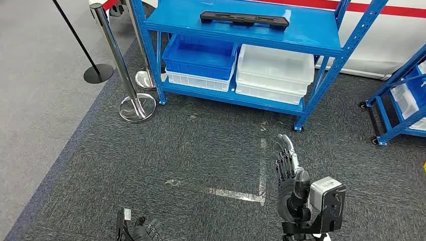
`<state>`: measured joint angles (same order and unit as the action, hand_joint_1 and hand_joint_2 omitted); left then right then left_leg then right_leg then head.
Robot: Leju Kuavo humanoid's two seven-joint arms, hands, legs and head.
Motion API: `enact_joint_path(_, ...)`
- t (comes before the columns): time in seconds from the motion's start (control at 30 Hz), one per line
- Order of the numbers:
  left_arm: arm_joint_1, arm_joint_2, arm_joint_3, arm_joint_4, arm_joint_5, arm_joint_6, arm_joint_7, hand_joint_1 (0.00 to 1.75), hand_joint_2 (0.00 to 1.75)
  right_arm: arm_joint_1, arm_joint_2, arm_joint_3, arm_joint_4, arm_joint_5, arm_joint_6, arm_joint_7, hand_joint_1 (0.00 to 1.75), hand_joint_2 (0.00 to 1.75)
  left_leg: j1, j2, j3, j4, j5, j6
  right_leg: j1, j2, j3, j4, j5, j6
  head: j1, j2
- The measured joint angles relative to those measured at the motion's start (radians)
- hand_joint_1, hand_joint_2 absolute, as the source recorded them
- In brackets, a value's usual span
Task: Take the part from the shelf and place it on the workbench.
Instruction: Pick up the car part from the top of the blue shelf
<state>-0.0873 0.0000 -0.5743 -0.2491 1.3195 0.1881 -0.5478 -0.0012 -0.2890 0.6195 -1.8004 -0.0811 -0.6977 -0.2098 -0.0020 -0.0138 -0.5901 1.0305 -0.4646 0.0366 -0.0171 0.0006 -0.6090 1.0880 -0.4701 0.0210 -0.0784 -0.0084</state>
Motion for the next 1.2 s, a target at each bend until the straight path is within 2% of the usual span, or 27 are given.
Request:
enact_joint_path(0.13, -0.001, 0.0, -0.002, 0.0, 0.001, -0.001, 0.0, 0.0, 0.0, 0.001, 0.0, 0.0, -0.015, 0.003, 0.0, 0.0, 0.0, 0.0, -0.005, -0.002, -0.002, 0.002, -0.005, -0.014, 0.008, 0.001, 0.018, -0.041, -0.004, -0.009, -0.002, 0.0)
enact_joint_path(0.23, 0.0, 0.0, -0.003, 0.001, 0.022, -0.011, 0.0, 0.0, 0.0, 0.002, -0.001, 0.0, -0.027, 0.018, 0.0, 0.001, 0.0, 0.0, -0.002, 0.001, -0.01, 0.023, -0.02, -0.03, 0.002, 0.001, 0.031, -0.052, -0.004, -0.022, -0.003, 0.0)
enact_joint_path(0.3, -0.001, 0.0, -0.003, 0.001, 0.035, -0.017, 0.001, 0.0, 0.0, 0.001, -0.002, 0.001, -0.034, 0.029, 0.0, 0.003, 0.0, 0.0, 0.002, 0.004, -0.056, 0.117, -0.059, -0.041, -0.002, -0.001, 0.045, -0.058, -0.009, -0.031, -0.005, 0.0)
enact_joint_path(0.37, 0.001, 0.0, -0.003, 0.001, 0.04, -0.018, 0.004, 0.0, 0.0, 0.002, -0.002, 0.003, -0.037, 0.032, 0.0, 0.005, 0.0, 0.0, 0.007, 0.006, -0.129, 0.239, -0.094, -0.049, -0.002, -0.003, 0.057, -0.058, -0.018, -0.035, -0.006, 0.0)
enact_joint_path(0.4, 0.003, 0.0, -0.003, 0.001, 0.045, -0.018, 0.006, 0.0, 0.0, 0.003, -0.002, 0.003, -0.037, 0.032, 0.0, 0.007, 0.0, 0.0, 0.009, 0.006, -0.152, 0.269, -0.09, -0.05, -0.002, -0.003, 0.063, -0.058, -0.024, -0.035, -0.006, 0.0)
enact_joint_path(0.43, 0.005, 0.0, -0.003, 0.002, 0.05, -0.018, 0.008, 0.0, 0.0, 0.004, -0.002, 0.003, -0.037, 0.032, 0.0, 0.008, 0.0, 0.0, 0.01, 0.007, -0.157, 0.26, -0.068, -0.051, -0.003, -0.002, 0.071, -0.058, -0.03, -0.034, -0.006, 0.0)
enact_joint_path(0.5, 0.005, 0.001, -0.003, 0.003, 0.059, -0.018, 0.01, 0.0, 0.0, 0.004, -0.003, 0.003, -0.039, 0.032, 0.0, 0.01, 0.0, 0.0, 0.011, 0.008, -0.117, 0.149, 0.011, -0.048, -0.005, -0.001, 0.092, -0.058, -0.046, -0.029, -0.006, 0.0)
enact_joint_path(0.53, 0.005, 0.001, -0.003, 0.004, 0.061, -0.018, 0.011, 0.0, 0.0, 0.004, -0.003, 0.003, -0.04, 0.032, 0.0, 0.011, 0.0, 0.0, 0.008, 0.009, -0.088, 0.088, 0.038, -0.045, -0.004, 0.0, 0.099, -0.059, -0.055, -0.023, -0.007, 0.0)
enact_joint_path(0.57, 0.004, 0.001, -0.003, 0.005, 0.061, -0.017, 0.013, 0.0, 0.0, 0.004, -0.003, 0.003, -0.041, 0.032, 0.0, 0.012, 0.0, 0.0, 0.006, 0.009, -0.064, 0.042, 0.048, -0.039, -0.003, 0.0, 0.104, -0.061, -0.062, -0.017, -0.007, 0.0)
enact_joint_path(0.6, 0.004, 0.001, -0.003, 0.005, 0.059, -0.015, 0.016, 0.0, 0.0, 0.004, -0.002, 0.003, -0.043, 0.031, 0.0, 0.014, 0.0, 0.0, 0.002, 0.009, -0.05, 0.016, 0.044, -0.033, -0.002, 0.0, 0.111, -0.063, -0.067, -0.011, -0.007, 0.0)
enact_joint_path(0.7, 0.004, 0.001, -0.003, 0.006, 0.053, -0.008, 0.024, 0.0, 0.0, 0.005, -0.003, 0.003, -0.046, 0.031, 0.0, 0.019, 0.0, 0.0, 0.001, 0.006, -0.026, -0.008, 0.025, -0.01, -0.002, -0.001, 0.131, -0.066, -0.068, 0.005, -0.005, 0.0)
enact_joint_path(0.73, 0.005, 0.002, -0.003, 0.007, 0.052, -0.006, 0.025, 0.0, 0.0, 0.004, -0.003, 0.003, -0.047, 0.031, 0.0, 0.019, 0.0, 0.0, 0.001, 0.005, -0.014, -0.014, 0.022, -0.002, -0.003, -0.002, 0.125, -0.049, -0.074, 0.008, -0.004, 0.0)
enact_joint_path(0.77, 0.005, 0.002, -0.003, 0.007, 0.051, -0.003, 0.027, 0.0, 0.0, 0.004, -0.003, 0.003, -0.047, 0.032, 0.0, 0.019, 0.0, 0.0, 0.002, 0.004, -0.001, -0.02, 0.019, 0.004, -0.003, -0.002, 0.108, -0.013, -0.087, 0.01, -0.002, 0.0)
enact_joint_path(0.8, 0.004, 0.002, -0.003, 0.008, 0.051, -0.002, 0.028, 0.0, 0.0, 0.005, -0.004, 0.003, -0.047, 0.032, 0.0, 0.019, 0.0, 0.0, 0.002, 0.004, 0.01, -0.023, 0.013, 0.009, -0.003, -0.001, 0.074, 0.044, -0.107, 0.011, 0.002, 0.0)
enact_joint_path(0.87, 0.004, 0.002, -0.003, 0.008, 0.048, 0.001, 0.033, 0.0, 0.0, 0.008, -0.005, 0.003, -0.047, 0.031, 0.0, 0.019, 0.0, 0.0, -0.001, 0.004, 0.026, -0.024, -0.001, 0.016, -0.001, -0.001, -0.017, 0.169, -0.15, 0.014, 0.007, 0.0)
enact_joint_path(0.9, 0.005, 0.002, -0.003, 0.009, 0.047, 0.002, 0.035, 0.0, 0.0, 0.011, -0.005, 0.003, -0.047, 0.031, 0.0, 0.02, 0.0, 0.0, -0.003, 0.003, 0.037, -0.024, -0.011, 0.017, -0.001, -0.001, -0.054, 0.203, -0.156, 0.014, 0.009, 0.0)
enact_joint_path(0.93, 0.006, 0.002, -0.003, 0.009, 0.045, 0.002, 0.036, 0.0, 0.0, 0.013, -0.006, 0.003, -0.046, 0.03, 0.0, 0.02, 0.0, 0.0, -0.005, 0.003, 0.049, -0.024, -0.021, 0.018, -0.001, -0.001, -0.073, 0.201, -0.142, 0.013, 0.009, 0.0)
enact_joint_path(0.97, 0.007, 0.002, -0.003, 0.01, 0.043, 0.003, 0.037, 0.0, 0.0, 0.013, -0.006, 0.003, -0.046, 0.03, 0.0, 0.02, 0.0, 0.0, -0.006, 0.002, 0.064, -0.024, -0.031, 0.017, 0.0, -0.001, -0.076, 0.164, -0.107, 0.01, 0.009, 0.0)
enact_joint_path(1.03, 0.007, 0.002, -0.003, 0.01, 0.04, 0.004, 0.04, 0.0, 0.0, 0.015, -0.006, 0.003, -0.046, 0.028, 0.0, 0.02, 0.0, 0.0, -0.008, 0.0, 0.094, -0.022, -0.055, 0.013, 0.003, 0.0, -0.055, 0.044, -0.004, 0.001, 0.009, 0.0)
enact_joint_path(1.07, 0.005, 0.001, -0.003, 0.011, 0.039, 0.005, 0.041, 0.0, 0.0, 0.016, -0.006, 0.003, -0.046, 0.026, 0.0, 0.02, 0.0, 0.0, -0.009, -0.001, 0.102, -0.021, -0.067, 0.009, 0.007, 0.0, -0.047, -0.001, 0.023, -0.004, 0.009, 0.0)
enact_joint_path(1.1, 0.004, 0.001, -0.003, 0.011, 0.039, 0.006, 0.043, 0.0, 0.0, 0.018, -0.007, 0.003, -0.046, 0.025, 0.0, 0.02, 0.0, 0.0, -0.008, -0.002, 0.106, -0.021, -0.078, 0.003, 0.011, 0.0, -0.041, -0.027, 0.041, -0.009, 0.008, 0.0)
enact_joint_path(1.2, 0.003, 0.001, -0.003, 0.012, 0.039, 0.009, 0.049, 0.0, 0.0, 0.019, -0.008, 0.004, -0.051, 0.023, 0.0, 0.02, 0.0, 0.0, -0.007, -0.002, 0.121, -0.015, -0.094, -0.016, 0.014, 0.001, -0.02, -0.045, 0.034, -0.026, 0.006, 0.0)
